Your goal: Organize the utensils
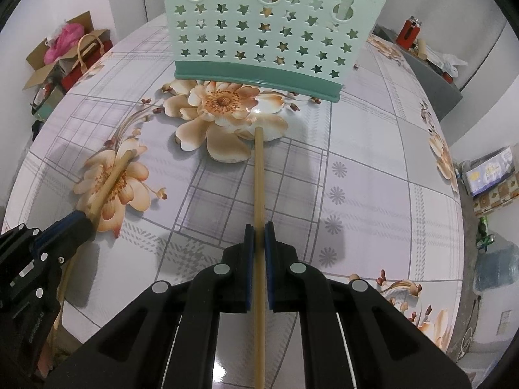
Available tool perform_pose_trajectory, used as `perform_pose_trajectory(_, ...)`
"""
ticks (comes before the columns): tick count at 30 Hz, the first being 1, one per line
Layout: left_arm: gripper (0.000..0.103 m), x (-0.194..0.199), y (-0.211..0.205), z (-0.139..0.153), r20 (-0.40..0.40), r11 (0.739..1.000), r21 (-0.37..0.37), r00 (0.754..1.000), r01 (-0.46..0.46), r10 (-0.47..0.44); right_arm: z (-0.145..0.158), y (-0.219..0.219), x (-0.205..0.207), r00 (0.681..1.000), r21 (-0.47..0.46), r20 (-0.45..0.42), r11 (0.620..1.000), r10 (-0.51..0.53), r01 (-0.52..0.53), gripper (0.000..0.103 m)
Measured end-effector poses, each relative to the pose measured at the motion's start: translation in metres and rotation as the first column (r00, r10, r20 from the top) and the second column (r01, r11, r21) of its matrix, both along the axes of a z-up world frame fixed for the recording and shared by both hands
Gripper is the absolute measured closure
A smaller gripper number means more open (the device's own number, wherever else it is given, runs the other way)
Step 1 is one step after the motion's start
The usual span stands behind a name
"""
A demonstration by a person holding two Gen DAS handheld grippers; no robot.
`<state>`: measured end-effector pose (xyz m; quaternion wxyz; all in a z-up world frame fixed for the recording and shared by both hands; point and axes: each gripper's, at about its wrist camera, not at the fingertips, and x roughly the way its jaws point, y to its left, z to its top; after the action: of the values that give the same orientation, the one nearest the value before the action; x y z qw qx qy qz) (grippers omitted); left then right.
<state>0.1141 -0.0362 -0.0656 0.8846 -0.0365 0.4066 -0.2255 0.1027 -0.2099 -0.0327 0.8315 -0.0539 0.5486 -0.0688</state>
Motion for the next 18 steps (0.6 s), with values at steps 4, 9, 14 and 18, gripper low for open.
perform_pose_trajectory(4,0.098,0.0000,0.0000,0.0001,-0.001,1.000,0.000,1.000,0.001,-0.001,-0.0002,-0.0002,-0.0001,1.000,0.002,0.000,1.000,0.001,-0.001,0.096)
perform_pose_trajectory(9,0.098,-0.0006,-0.0001,-0.0001,-0.001,1.000,0.002,1.000,0.000,0.000,-0.0003,0.0005,0.0004,1.000,0.000,0.000,1.000,0.002,-0.002,0.096)
perform_pose_trajectory(14,0.098,-0.0009,-0.0004,0.0000,-0.001,1.000,0.001,1.000,-0.001,0.001,-0.0008,0.0021,0.0018,1.000,-0.001,-0.001,1.000,0.005,-0.005,0.096)
perform_pose_trajectory(18,0.098,-0.0007,0.0000,0.0000,-0.001,1.000,0.000,1.000,-0.002,0.002,-0.0011,0.0025,0.0030,1.000,0.000,-0.003,1.000,0.006,-0.006,0.096)
